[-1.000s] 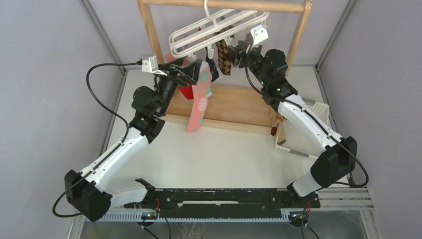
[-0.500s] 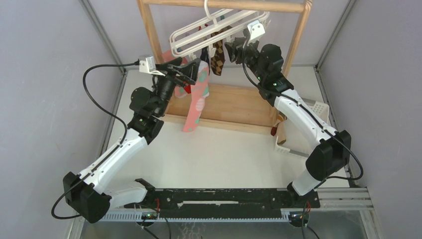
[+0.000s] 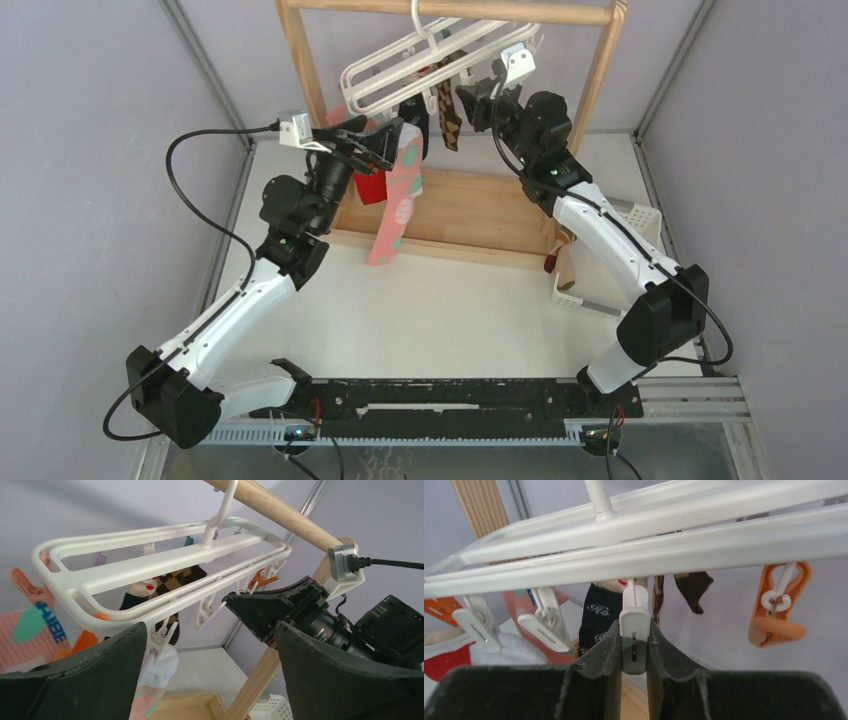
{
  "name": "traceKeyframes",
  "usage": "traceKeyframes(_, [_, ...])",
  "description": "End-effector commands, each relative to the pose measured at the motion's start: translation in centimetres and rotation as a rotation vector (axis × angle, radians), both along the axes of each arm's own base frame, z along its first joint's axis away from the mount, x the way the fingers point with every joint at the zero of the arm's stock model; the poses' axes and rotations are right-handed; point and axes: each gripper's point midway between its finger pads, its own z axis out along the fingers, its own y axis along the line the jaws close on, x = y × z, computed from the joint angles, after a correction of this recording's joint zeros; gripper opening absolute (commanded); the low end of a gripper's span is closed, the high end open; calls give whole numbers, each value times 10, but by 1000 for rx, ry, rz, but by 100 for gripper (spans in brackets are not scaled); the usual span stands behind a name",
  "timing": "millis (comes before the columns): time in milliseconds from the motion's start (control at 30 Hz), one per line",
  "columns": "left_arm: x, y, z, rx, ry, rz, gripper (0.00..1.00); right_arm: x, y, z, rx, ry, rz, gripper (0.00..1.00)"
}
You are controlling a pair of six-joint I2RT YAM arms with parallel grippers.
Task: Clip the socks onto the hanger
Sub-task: Open the clamp at the hanger.
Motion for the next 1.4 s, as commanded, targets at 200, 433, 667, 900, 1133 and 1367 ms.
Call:
traceKeyframes(200, [-35,-19,29,-63,-60,-177,98,-54,-13,45,40,-65,60,0])
traceKeyframes(433, [-27,-48,48,-31,-36,-261,99,-56,-15,51,14,-58,81,0])
traceKeyframes(667, [-26,-75,80,-58,-50,-392,98,-53,-14,47,-3,-30,103,0])
traceKeyframes(900, [-2,-101,75,41,79,-463,99,-65,-15,54,11,-29,165,0])
traceKeyframes(1133, [-10,-113,66,32,144,-601,97,-71,-22,64,14,-52,163,0])
traceKeyframes(1367, [-8,-116,55,61,142,-593,97,-73,-20,61,28,-38,184,0])
